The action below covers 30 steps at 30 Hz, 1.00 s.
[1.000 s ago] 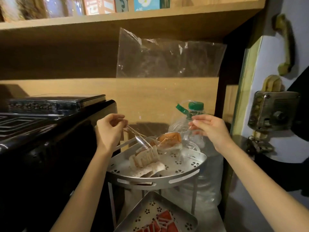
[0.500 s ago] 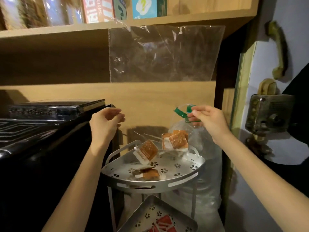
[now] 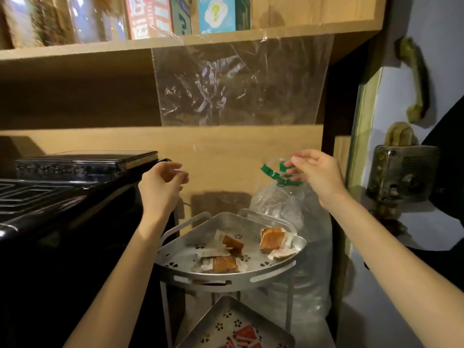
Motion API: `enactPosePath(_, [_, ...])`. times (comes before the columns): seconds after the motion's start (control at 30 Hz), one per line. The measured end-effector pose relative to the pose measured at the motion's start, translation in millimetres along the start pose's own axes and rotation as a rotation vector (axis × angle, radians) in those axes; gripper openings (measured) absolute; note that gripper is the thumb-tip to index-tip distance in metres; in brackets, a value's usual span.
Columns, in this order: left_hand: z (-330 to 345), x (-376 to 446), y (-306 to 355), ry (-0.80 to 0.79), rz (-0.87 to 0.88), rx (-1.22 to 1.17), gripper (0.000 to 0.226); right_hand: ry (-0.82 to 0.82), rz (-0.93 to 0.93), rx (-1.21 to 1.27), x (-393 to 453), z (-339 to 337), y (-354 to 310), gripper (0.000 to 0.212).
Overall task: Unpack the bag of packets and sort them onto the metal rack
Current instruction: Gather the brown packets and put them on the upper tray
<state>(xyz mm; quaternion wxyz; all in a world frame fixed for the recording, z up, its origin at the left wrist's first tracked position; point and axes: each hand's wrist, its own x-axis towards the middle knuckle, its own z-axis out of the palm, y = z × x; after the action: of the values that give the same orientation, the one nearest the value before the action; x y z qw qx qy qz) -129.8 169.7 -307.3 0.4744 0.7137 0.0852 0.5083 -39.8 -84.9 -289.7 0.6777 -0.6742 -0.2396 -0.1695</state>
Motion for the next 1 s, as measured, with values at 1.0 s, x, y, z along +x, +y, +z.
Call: enactPosePath(1.0, [-19,-5,53,-0.501,-0.281,-0.546,0.019,-0.226,0.308,0.379,-12,-55,-36,0.020])
